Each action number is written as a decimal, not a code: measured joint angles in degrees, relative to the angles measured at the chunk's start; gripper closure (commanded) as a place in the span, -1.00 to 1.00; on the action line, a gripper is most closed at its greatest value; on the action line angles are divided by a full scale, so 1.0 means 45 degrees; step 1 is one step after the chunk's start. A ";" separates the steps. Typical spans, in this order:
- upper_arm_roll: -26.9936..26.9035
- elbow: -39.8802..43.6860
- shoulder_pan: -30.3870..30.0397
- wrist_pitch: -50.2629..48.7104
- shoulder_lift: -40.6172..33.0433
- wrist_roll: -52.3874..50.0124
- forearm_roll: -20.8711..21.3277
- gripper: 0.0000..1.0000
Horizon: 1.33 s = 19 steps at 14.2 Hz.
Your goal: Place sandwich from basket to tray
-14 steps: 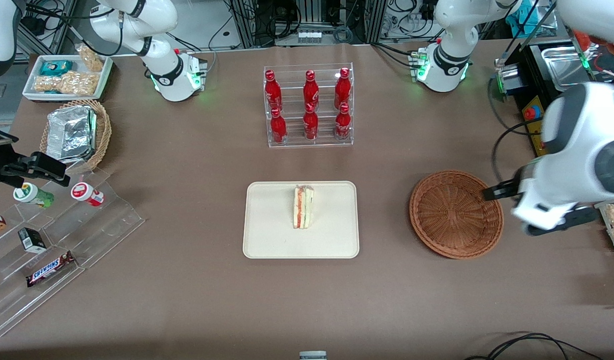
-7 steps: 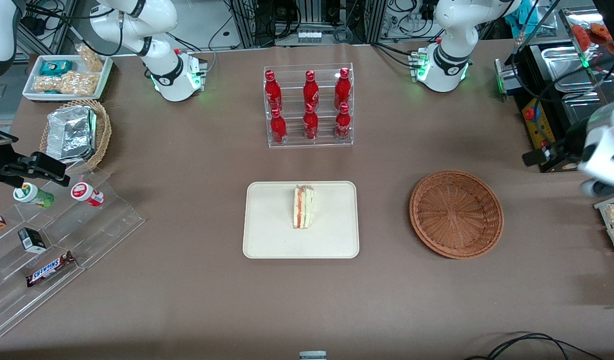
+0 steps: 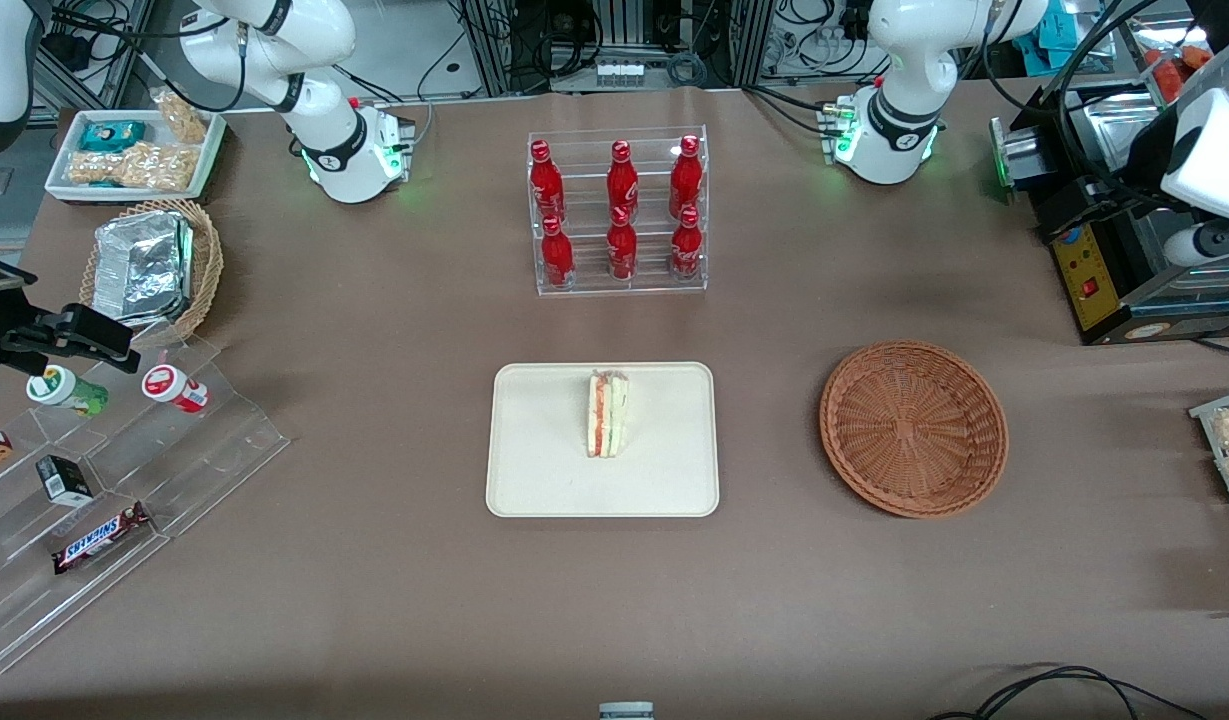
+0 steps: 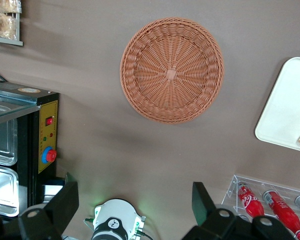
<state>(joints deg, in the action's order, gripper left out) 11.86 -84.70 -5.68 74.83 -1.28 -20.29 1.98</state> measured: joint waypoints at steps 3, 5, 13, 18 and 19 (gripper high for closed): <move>-0.0155 -0.0079 -0.0013 0.0167 0.0346 -0.0011 -0.0079 -1.00; -0.0203 -0.0094 -0.0027 0.0539 0.0429 -0.0011 -0.0083 -1.00; -0.0194 -0.0801 -0.0017 0.2041 0.0251 0.1850 0.0432 -1.00; 0.0460 -0.1115 0.0064 0.2201 0.0138 0.1949 0.0517 -1.00; 0.0476 -0.1115 0.0118 0.2208 0.0121 0.1949 0.0517 -1.00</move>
<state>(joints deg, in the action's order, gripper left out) 14.00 -89.72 -5.16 84.77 -0.73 -11.51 4.30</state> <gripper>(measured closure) 0.000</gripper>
